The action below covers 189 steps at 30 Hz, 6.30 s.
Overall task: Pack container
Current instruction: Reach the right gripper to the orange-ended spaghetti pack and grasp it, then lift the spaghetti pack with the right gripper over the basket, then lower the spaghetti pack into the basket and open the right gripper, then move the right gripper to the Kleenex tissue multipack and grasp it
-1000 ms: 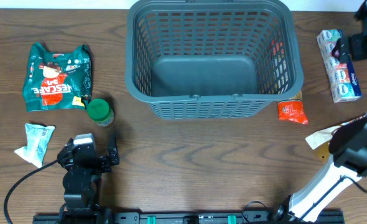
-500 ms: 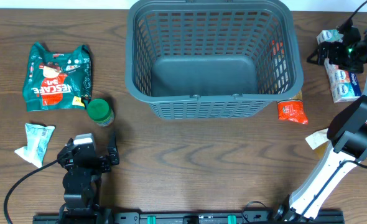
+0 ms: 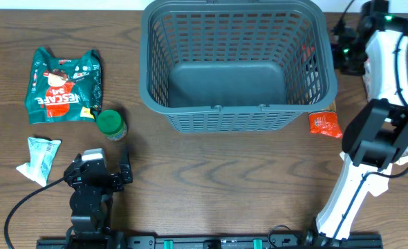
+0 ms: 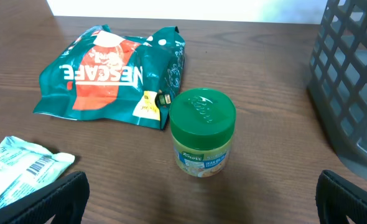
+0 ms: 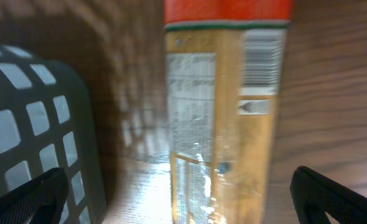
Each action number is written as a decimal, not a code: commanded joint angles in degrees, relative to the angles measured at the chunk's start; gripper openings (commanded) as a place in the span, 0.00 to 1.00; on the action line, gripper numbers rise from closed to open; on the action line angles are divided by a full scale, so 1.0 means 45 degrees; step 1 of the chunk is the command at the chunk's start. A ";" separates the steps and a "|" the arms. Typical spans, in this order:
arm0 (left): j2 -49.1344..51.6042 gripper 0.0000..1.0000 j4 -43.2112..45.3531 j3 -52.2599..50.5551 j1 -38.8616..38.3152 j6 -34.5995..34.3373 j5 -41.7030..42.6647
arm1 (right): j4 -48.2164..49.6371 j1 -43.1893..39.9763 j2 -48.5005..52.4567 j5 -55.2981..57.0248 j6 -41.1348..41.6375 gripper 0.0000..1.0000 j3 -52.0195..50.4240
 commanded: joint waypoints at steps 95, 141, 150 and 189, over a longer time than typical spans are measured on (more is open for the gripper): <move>-0.0083 0.98 -0.0073 -0.0262 -0.0053 0.0034 -0.0058 | 0.0549 0.7179 -0.7708 -0.1093 -0.8281 0.01 -0.0627; -0.0083 0.98 -0.0073 -0.0262 -0.0053 0.0034 -0.0053 | -0.2040 0.7023 -0.4707 -0.0801 -0.9452 0.01 -0.2448; -0.0083 0.99 -0.0078 -0.0262 -0.0053 0.0034 -0.0053 | -0.1375 0.7009 -0.4707 -0.0520 -0.8884 0.38 -0.2448; -0.0083 0.98 -0.0073 -0.0262 -0.0053 0.0034 -0.0053 | -0.2302 -0.1812 -0.6839 0.5085 -0.0165 0.99 0.1472</move>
